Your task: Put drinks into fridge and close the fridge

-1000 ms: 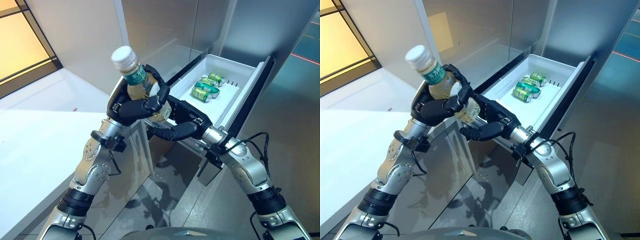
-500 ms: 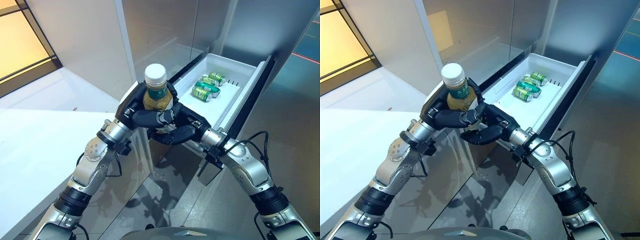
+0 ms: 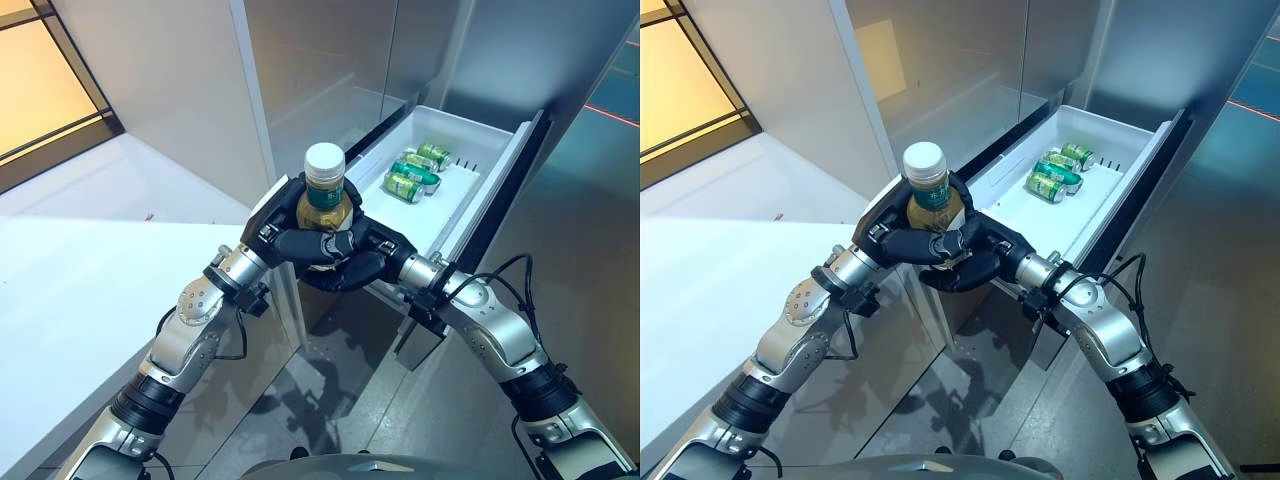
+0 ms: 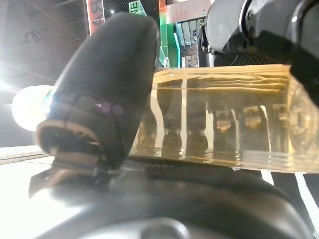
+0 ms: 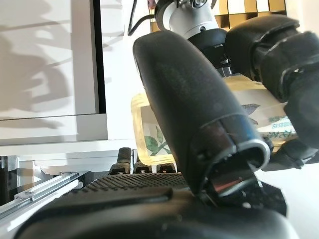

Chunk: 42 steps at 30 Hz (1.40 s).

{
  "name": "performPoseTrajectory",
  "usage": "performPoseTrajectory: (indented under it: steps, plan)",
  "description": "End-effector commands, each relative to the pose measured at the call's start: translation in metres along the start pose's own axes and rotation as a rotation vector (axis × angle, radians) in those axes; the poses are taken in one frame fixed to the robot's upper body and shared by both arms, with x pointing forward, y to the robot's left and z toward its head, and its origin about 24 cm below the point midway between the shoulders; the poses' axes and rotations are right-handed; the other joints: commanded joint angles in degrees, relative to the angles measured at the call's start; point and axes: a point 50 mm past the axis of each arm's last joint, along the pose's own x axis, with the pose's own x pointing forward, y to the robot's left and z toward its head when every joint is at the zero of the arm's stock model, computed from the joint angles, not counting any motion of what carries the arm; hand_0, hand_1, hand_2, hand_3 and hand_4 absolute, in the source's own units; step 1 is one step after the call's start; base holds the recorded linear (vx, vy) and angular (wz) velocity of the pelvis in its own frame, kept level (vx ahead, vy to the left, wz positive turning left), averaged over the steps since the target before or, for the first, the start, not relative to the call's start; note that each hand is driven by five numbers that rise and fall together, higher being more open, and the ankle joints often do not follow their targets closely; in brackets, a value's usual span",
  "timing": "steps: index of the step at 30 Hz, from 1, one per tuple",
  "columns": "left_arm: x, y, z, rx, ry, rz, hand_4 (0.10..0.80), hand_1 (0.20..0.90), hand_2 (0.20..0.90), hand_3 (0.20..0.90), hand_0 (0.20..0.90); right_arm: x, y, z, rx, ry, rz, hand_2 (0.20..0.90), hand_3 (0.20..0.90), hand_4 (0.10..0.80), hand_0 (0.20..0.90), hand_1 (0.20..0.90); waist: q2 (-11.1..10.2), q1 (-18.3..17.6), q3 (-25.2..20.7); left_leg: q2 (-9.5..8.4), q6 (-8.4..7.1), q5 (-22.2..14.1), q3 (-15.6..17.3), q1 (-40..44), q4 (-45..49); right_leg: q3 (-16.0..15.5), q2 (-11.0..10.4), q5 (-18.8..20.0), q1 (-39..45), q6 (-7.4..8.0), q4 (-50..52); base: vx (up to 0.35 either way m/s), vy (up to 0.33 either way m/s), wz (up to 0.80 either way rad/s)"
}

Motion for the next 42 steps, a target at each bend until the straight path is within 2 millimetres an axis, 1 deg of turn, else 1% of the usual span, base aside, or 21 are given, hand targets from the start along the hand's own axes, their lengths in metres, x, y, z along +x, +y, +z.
performPoseTrajectory:
  steps: [1,6,9,13,16,17,18,19,20,21,23,27,32,36,42]
  plan:
    - [0.048,-0.008,0.062,0.022,-0.362,-0.098,0.100,0.300,0.300,0.200,0.300,0.020,0.009,0.066,-0.016,-0.305,0.095,0.900,0.900,0.800,0.900,0.900,-0.3,-0.6,-4.0,0.48,-0.48,-4.7,1.5,0.0,0.1,-0.5,0.5,0.0,-1.3,4.27,0.2,0.000,0.000,0.00]
    - [0.047,-0.005,0.063,0.073,-0.372,-0.043,0.100,0.300,0.300,0.200,0.300,0.021,0.012,0.060,0.062,-0.281,0.127,0.900,0.900,0.800,0.900,0.900,-0.5,-0.5,-4.1,0.48,-0.47,-4.8,1.5,0.0,0.1,-0.7,0.5,-0.1,-1.2,4.28,0.2,0.000,0.000,0.00]
    - [0.047,-0.001,0.063,0.083,-0.374,-0.013,0.100,0.300,0.300,0.200,0.300,0.021,0.011,0.059,0.063,-0.280,0.127,0.900,0.900,0.800,0.900,0.900,-0.6,-0.5,-4.1,0.49,-0.50,-4.7,1.5,-0.1,0.1,-0.8,0.4,0.0,-1.3,4.29,0.2,0.000,0.000,0.00]
    - [0.047,0.002,0.062,0.028,-0.379,0.007,0.100,0.300,0.300,0.200,0.300,0.021,0.010,0.059,0.078,-0.281,0.116,0.900,0.900,0.800,0.900,0.900,-0.7,-0.5,-4.2,0.55,-0.57,-4.6,1.5,-0.1,0.1,-0.9,0.4,0.0,-1.3,4.32,0.2,0.000,0.000,0.00]
    - [0.048,-0.001,0.062,-0.027,-0.403,-0.027,0.100,0.300,0.300,0.200,0.300,0.023,0.010,0.059,0.108,-0.279,0.118,0.900,0.900,0.800,0.900,0.900,-0.7,-0.5,-4.2,0.57,-0.60,-4.6,1.4,-0.1,0.1,-1.0,0.4,0.1,-1.3,4.29,0.2,0.000,0.000,0.00]
    - [0.049,-0.004,0.061,-0.051,-0.411,-0.055,0.100,0.300,0.300,0.200,0.300,0.023,0.009,0.059,0.107,-0.285,0.112,0.780,0.760,0.660,0.780,0.780,-0.7,-0.5,-4.2,0.54,-0.58,-4.6,1.3,-0.1,0.1,-0.9,0.5,0.0,-1.2,4.24,0.2,0.000,0.000,0.00]
    - [0.049,-0.007,0.061,-0.053,-0.414,-0.074,0.100,0.300,0.300,0.200,0.300,0.024,0.009,0.060,0.107,-0.290,0.109,0.531,0.469,0.369,0.531,0.531,-0.7,-0.5,-4.1,0.51,-0.56,-4.6,1.3,0.0,0.1,-0.9,0.5,0.1,-1.2,4.22,0.2,0.000,0.000,0.00]
    - [0.050,-0.009,0.061,-0.053,-0.416,-0.090,0.100,0.300,0.300,0.200,0.300,0.024,0.009,0.061,0.106,-0.294,0.107,0.429,0.351,0.251,0.429,0.429,-0.7,-0.6,-4.1,0.52,-0.55,-4.6,1.3,0.0,0.1,-0.9,0.5,0.0,-1.2,4.22,0.2,0.000,0.000,0.00]
    - [0.051,-0.012,0.062,-0.051,-0.416,-0.106,0.100,0.300,0.300,0.200,0.300,0.025,0.009,0.062,0.100,-0.298,0.102,0.349,0.258,0.158,0.349,0.349,-0.7,-0.6,-4.1,0.51,-0.55,-4.7,1.3,0.0,0.1,-0.9,0.5,0.0,-1.2,4.22,0.2,0.000,0.000,0.00]
    - [0.051,-0.012,0.062,-0.048,-0.415,-0.110,0.100,0.300,0.300,0.200,0.300,0.025,0.009,0.062,0.099,-0.300,0.101,0.347,0.255,0.155,0.347,0.347,-0.7,-0.6,-4.1,0.51,-0.55,-4.7,1.3,0.0,0.1,-0.9,0.5,0.0,-1.1,4.22,0.2,0.000,0.000,0.00]
    - [0.054,-0.018,0.063,-0.018,-0.406,-0.148,0.100,0.300,0.300,0.200,0.300,0.026,0.010,0.066,0.088,-0.310,0.090,0.300,0.200,0.100,0.300,0.300,-0.7,-0.7,-4.1,0.49,-0.52,-4.7,1.3,0.1,0.1,-0.8,0.5,0.0,-1.1,4.24,0.2,0.000,0.000,0.00]
    - [0.057,-0.021,0.062,0.025,-0.372,-0.182,0.100,0.300,0.300,0.200,0.300,0.027,0.007,0.072,0.061,-0.318,0.078,0.300,0.200,0.100,0.300,0.300,-0.7,-0.8,-4.2,0.45,-0.46,-4.8,1.3,0.1,0.1,-0.7,0.6,0.0,-1.1,4.19,0.2,0.000,0.000,0.00]
    - [0.058,-0.021,0.055,0.027,-0.318,-0.227,0.100,0.300,0.300,0.200,0.300,0.027,0.001,0.078,0.027,-0.323,0.053,0.300,0.200,0.100,0.300,0.300,-0.8,-0.8,-4.2,0.47,-0.39,-4.8,1.4,0.1,0.1,-0.5,0.7,0.0,-1.2,4.14,0.2,0.000,0.000,0.00]
    - [0.058,-0.023,0.050,0.029,-0.291,-0.260,0.100,0.300,0.300,0.200,0.300,0.026,-0.002,0.078,0.012,-0.312,0.037,0.300,0.200,0.100,0.300,0.300,-0.8,-0.8,-4.2,0.49,-0.37,-4.8,1.6,0.0,0.1,-0.4,0.8,0.1,-1.3,4.11,0.2,0.000,0.000,-0.01]
    - [0.058,-0.031,0.046,0.027,-0.262,-0.357,0.100,0.300,0.300,0.200,0.300,0.025,-0.007,0.076,0.029,-0.299,0.002,0.300,0.200,0.100,0.300,0.300,-0.6,-1.1,-4.2,0.53,-0.28,-4.9,1.8,0.2,0.1,-0.4,0.8,0.1,-1.3,4.06,0.2,0.000,0.000,0.00]
